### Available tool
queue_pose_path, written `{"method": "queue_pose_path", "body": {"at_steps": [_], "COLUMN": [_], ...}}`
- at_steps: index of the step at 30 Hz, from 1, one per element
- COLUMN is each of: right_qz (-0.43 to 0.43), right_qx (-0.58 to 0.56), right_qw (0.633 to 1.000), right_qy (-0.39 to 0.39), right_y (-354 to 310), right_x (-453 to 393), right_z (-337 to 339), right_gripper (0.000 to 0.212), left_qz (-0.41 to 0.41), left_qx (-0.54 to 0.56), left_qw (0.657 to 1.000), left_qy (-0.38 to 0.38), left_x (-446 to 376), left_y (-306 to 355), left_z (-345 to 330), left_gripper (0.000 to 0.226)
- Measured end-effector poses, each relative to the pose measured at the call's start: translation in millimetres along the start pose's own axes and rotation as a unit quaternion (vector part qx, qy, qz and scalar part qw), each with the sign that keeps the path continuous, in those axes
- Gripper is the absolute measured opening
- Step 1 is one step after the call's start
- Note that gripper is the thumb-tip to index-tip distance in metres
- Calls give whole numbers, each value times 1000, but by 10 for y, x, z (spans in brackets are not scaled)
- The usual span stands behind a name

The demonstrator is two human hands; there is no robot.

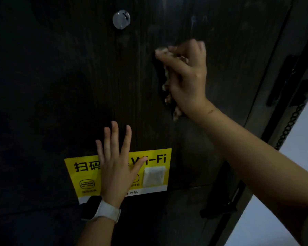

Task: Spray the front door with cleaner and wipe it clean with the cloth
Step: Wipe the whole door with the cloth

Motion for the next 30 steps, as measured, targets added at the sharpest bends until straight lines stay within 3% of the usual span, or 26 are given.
{"method": "queue_pose_path", "body": {"at_steps": [3, 7, 11, 13, 15, 17, 20, 23, 26, 28, 30], "right_qz": [24, 131, 118, 17, -185, -371, -567, -651, -671, -681, -682], "right_qx": [-28, -97, -113, -138, -200, -258, -334, -361, -366, -373, -372], "right_qw": [999, 965, 936, 945, 938, 879, 747, 665, 642, 628, 627], "right_qy": [-36, -204, -311, -296, -216, -151, -95, -68, -56, -46, -50], "right_y": [-222, -567, -548, -480, -410, -411, -520, -616, -637, -591, -514], "right_x": [232, 1133, 1518, 1499, 1483, 1565, 1795, 1999, 2102, 2136, 2160], "right_z": [-158, -251, -109, 154, 509, 805, 1051, 1204, 1367, 1495, 1628], "right_gripper": [26, 28, 25, 25, 25, 28, 28, 22, 17, 19, 23], "left_qz": [1, 1, -20, -1, 25, 90, 207, 206, 230, 260, 287], "left_qx": [17, 61, 120, 199, 295, 402, 533, 576, 606, 616, 622], "left_qw": [1000, 998, 992, 980, 955, 908, 784, 710, 668, 663, 654], "left_qy": [-8, -25, -35, -25, -24, -80, -239, -349, -365, -338, -321], "left_x": [-2, 26, 74, 120, 207, 374, 692, 933, 1032, 1053, 1048], "left_y": [4, -41, -87, -54, 70, 280, 711, 1134, 1358, 1402, 1422], "left_z": [30, 126, 311, 430, 545, 533, 306, 138, 96, 94, 104], "left_gripper": [94, 92, 75, 61, 44, 29, 37, 47, 35, 16, 15]}}
Point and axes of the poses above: each hand's wrist, its own x-axis away from the middle knuckle, its own z-axis out of the back of the hand, y = z × x, the point moved 4 cm from there along -x, towards the middle knuckle
